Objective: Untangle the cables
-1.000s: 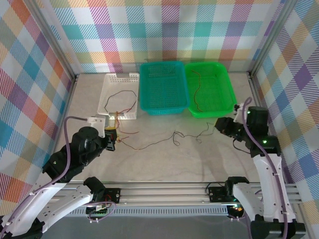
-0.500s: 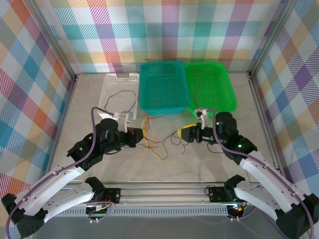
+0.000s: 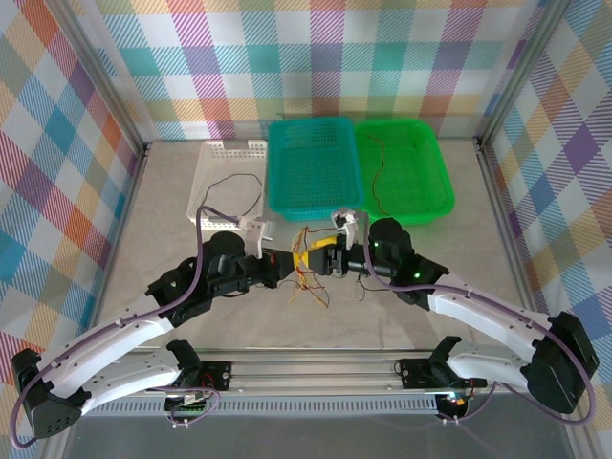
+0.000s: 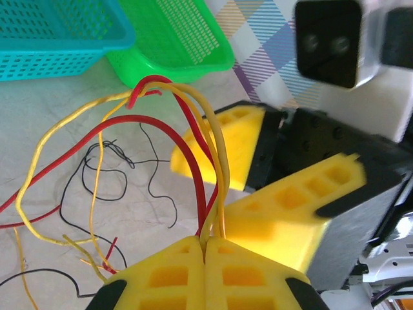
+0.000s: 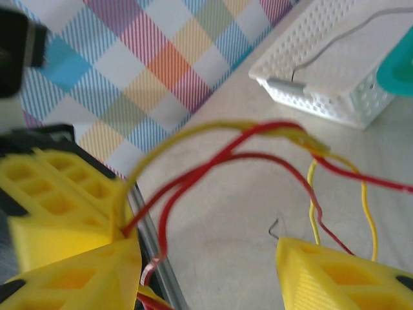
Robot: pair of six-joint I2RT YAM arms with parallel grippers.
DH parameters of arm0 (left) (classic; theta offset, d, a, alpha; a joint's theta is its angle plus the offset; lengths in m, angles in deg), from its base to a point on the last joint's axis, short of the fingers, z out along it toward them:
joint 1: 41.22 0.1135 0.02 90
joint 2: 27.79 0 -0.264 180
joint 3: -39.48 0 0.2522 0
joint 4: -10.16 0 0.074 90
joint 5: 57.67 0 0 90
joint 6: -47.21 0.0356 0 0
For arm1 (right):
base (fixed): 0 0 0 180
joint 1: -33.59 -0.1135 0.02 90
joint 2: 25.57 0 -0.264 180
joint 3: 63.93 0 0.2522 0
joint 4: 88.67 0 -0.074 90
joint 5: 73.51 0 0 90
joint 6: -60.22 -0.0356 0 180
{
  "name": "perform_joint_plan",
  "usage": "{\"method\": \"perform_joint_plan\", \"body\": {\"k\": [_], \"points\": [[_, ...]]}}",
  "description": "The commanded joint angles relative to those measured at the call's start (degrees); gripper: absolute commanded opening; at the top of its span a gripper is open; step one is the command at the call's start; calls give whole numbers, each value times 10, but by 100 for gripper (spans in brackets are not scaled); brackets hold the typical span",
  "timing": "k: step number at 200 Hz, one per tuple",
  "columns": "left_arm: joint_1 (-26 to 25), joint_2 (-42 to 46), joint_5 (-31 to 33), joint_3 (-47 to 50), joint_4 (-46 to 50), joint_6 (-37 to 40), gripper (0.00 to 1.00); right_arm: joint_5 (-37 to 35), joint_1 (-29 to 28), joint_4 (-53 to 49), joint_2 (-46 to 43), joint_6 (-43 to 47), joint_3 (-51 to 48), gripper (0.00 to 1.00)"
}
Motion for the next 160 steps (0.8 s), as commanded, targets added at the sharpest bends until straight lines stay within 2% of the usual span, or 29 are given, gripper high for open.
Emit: {"method": "perform_joint_plan", "body": {"k": [1,45,119,160], "points": [[-7,6,5,14,-29,-11,0,-14,-1,59,-8,-14,-4,57],[-13,3,10,18,-40,-17,0,-14,-7,79,16,-28,-2,47],[-13,22,37,16,-30,-15,0,-5,-16,71,23,-35,-9,49],[-13,20,41,19,-41,-23,0,2,-23,86,34,-43,-7,39]]}}
